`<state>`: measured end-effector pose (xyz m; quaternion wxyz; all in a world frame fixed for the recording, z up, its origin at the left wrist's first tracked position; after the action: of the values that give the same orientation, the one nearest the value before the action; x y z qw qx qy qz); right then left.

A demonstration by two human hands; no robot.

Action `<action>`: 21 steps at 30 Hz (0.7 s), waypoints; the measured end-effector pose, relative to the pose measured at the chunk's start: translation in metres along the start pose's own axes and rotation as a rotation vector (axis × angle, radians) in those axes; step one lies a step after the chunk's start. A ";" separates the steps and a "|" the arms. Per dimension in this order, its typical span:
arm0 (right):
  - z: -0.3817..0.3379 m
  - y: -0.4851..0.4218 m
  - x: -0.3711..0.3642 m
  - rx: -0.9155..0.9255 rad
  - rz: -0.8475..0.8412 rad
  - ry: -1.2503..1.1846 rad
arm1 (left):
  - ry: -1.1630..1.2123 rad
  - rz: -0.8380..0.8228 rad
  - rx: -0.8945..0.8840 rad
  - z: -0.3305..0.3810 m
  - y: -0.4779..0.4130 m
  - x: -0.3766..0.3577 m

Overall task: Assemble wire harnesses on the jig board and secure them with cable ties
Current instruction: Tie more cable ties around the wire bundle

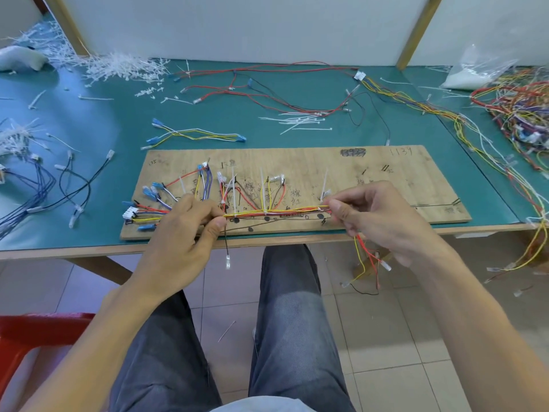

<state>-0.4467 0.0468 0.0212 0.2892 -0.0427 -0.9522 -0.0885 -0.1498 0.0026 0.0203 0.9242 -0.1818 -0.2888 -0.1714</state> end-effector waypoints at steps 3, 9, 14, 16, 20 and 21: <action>0.004 -0.003 -0.001 -0.016 0.036 0.110 | -0.026 -0.022 0.005 -0.003 0.002 0.003; 0.001 -0.005 0.001 0.011 0.175 0.359 | -0.109 -0.044 -0.008 -0.002 0.001 0.006; 0.005 0.002 0.002 -0.021 0.271 0.484 | -0.113 -0.069 -0.077 0.000 0.003 0.007; 0.006 0.004 0.002 -0.022 0.301 0.484 | -0.109 -0.069 -0.097 0.000 0.004 0.007; 0.006 0.007 -0.001 0.007 0.318 0.446 | -0.094 -0.038 -0.117 -0.002 0.004 0.009; 0.007 0.007 0.000 0.015 0.322 0.426 | -0.101 -0.036 -0.118 -0.002 0.004 0.009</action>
<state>-0.4490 0.0551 0.0167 0.4938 -0.1720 -0.8514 -0.0412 -0.1401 0.0030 0.0232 0.8929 -0.2393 -0.3277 -0.1952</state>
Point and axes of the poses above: each hand's wrist, its own y-axis away from the middle knuckle, its own x-axis out of the back of the hand, z = x × y, the point moved 9 cm from there along -y, towards the middle knuckle, and after that the axes turned 12 degrees about y, right-handed, at the moved point
